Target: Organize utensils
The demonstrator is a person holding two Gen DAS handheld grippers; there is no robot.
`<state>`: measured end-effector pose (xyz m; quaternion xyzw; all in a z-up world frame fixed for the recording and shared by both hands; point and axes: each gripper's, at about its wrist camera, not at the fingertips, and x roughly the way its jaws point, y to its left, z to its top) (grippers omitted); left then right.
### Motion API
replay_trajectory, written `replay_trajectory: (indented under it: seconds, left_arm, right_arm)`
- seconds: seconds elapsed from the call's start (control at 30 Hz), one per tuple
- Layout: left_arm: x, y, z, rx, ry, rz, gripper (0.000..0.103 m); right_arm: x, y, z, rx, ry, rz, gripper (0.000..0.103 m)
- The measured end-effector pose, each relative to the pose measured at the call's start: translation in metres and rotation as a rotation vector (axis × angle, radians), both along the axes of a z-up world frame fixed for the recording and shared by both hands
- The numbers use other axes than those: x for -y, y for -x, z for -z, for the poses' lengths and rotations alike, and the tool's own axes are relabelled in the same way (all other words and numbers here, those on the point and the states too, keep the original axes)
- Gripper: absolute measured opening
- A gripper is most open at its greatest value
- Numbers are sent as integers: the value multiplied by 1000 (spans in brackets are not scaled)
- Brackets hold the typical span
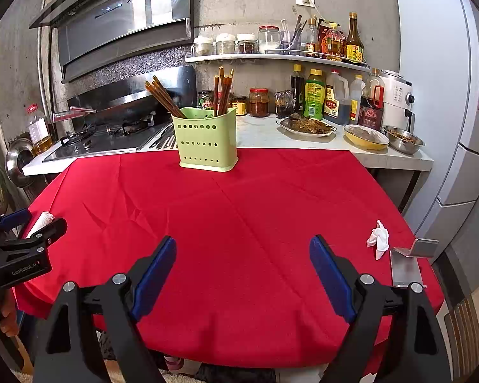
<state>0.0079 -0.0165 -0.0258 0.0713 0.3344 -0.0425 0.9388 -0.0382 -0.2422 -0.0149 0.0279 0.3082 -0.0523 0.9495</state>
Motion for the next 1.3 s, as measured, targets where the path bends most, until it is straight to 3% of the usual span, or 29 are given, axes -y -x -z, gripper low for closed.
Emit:
replay_trajectory:
  seconds: [1.3]
  left_arm:
    - [2, -2, 4, -10, -7, 2, 92]
  right_arm:
    - [3, -1, 1, 1, 0, 2, 85]
